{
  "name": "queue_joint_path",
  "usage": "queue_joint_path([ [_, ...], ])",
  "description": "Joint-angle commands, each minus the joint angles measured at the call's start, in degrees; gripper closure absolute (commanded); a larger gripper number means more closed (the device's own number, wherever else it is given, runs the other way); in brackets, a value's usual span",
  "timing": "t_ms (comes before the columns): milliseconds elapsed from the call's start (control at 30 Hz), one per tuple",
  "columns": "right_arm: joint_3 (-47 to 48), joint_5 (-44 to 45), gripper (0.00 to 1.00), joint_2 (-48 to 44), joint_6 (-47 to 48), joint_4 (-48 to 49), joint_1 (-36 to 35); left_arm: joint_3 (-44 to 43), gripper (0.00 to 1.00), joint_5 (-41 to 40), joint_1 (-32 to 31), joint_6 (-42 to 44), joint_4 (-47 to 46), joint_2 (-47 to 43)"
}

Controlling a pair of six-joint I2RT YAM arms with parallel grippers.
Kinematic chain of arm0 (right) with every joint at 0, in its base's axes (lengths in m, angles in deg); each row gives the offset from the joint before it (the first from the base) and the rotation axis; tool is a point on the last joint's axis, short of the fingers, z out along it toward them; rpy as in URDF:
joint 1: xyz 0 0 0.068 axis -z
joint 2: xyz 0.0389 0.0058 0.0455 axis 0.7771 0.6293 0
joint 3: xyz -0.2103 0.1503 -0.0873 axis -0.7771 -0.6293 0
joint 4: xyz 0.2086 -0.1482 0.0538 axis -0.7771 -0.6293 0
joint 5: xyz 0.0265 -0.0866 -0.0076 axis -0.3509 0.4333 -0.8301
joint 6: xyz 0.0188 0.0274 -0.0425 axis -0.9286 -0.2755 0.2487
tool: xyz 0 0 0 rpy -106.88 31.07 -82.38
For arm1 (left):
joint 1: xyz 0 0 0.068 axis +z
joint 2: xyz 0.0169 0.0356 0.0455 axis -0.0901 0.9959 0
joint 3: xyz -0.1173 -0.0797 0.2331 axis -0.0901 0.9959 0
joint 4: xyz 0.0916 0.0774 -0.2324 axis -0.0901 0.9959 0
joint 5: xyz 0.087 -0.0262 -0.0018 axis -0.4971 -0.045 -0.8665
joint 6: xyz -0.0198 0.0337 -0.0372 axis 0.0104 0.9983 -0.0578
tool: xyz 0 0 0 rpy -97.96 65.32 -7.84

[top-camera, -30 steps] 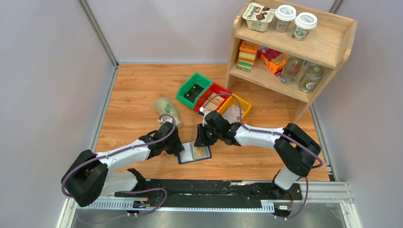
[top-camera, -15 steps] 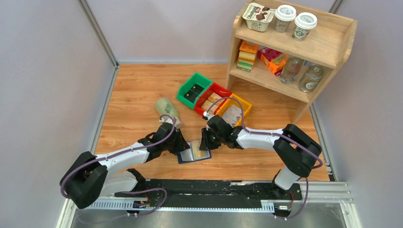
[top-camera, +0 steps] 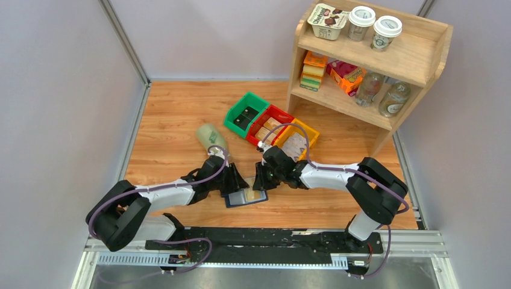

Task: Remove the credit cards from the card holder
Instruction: Remove the credit card from the card holder.

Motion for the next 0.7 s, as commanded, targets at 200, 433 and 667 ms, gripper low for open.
queue_joint_path([
  [200, -2.5, 0.8, 0.81, 2.2, -0.7, -0.7, -0.1, -0.2, 0.71, 3.5, 0.1, -2.5, -5.7, -2.1],
  [433, -2.6, 0.2, 0.81, 2.6, -1.6, 0.4, -0.1, 0.0, 0.76, 5.0, 0.1, -4.0, -7.9, -2.6],
  [667, -4.4, -2.7, 0.81, 3.0, -4.0, 5.2, 1.1, 1.1, 0.77, 6.4, 0.1, -4.3, -12.3, -0.5],
])
